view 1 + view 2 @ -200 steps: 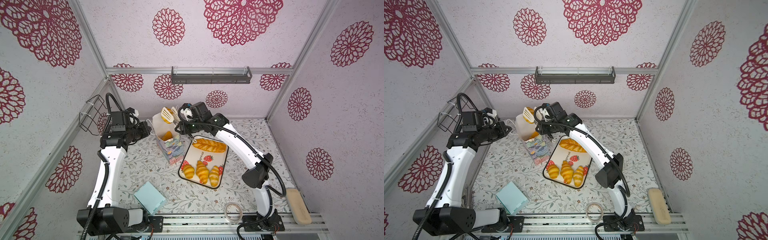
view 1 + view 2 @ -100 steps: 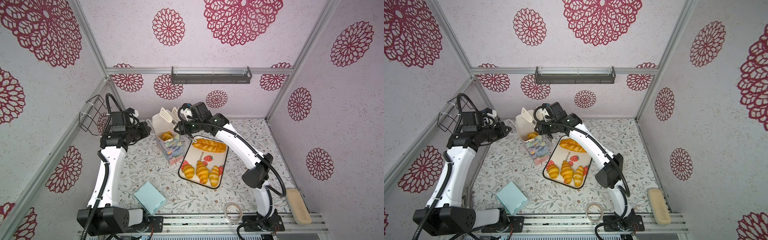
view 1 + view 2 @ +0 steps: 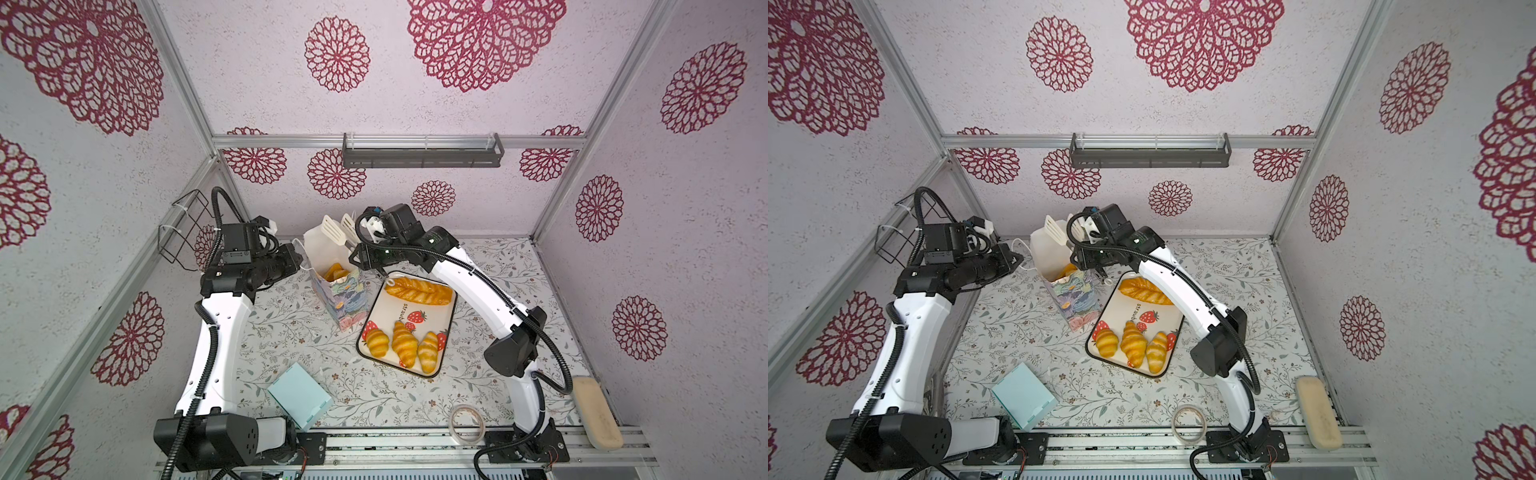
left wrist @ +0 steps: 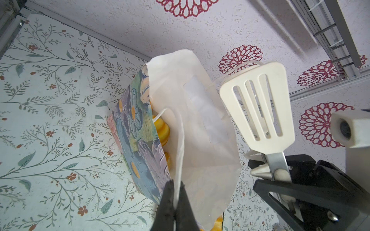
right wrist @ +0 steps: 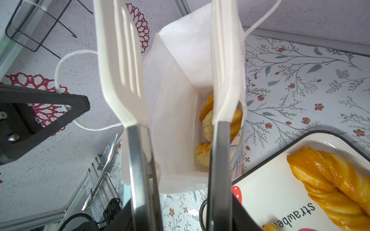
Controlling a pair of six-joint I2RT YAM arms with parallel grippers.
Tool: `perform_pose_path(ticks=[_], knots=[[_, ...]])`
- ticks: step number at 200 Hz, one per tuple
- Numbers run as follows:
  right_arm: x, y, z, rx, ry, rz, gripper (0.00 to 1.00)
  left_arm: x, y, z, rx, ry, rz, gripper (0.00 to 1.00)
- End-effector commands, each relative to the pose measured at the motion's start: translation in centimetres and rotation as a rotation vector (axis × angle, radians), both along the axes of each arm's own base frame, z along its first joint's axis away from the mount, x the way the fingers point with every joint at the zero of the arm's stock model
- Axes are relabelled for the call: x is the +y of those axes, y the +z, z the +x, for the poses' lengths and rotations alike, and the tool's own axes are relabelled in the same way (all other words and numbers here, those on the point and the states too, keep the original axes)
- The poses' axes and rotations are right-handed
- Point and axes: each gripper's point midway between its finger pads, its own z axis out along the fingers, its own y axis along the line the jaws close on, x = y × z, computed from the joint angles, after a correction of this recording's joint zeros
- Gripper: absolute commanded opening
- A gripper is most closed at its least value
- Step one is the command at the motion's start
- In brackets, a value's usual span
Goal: Place the fake bread into the paper bag
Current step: 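Withdraw the right tongs from the bag back over the tray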
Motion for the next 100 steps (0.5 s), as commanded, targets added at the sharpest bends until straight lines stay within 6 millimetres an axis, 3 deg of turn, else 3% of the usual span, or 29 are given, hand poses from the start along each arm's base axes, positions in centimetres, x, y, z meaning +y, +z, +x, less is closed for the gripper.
perform_pose_path(ticks=[1, 100], knots=[[-1.7, 7.7, -1.3, -0.148, 0.004, 0.107, 0.51, 0.2, 0.7, -0.2, -0.025, 0.005, -0.010, 0.00], [-4.5, 10.6, -2.3, -0.226, -0.042, 0.090, 0.51, 0.2, 0.8, -0.1, -0.024, 0.005, -0.010, 0.00]])
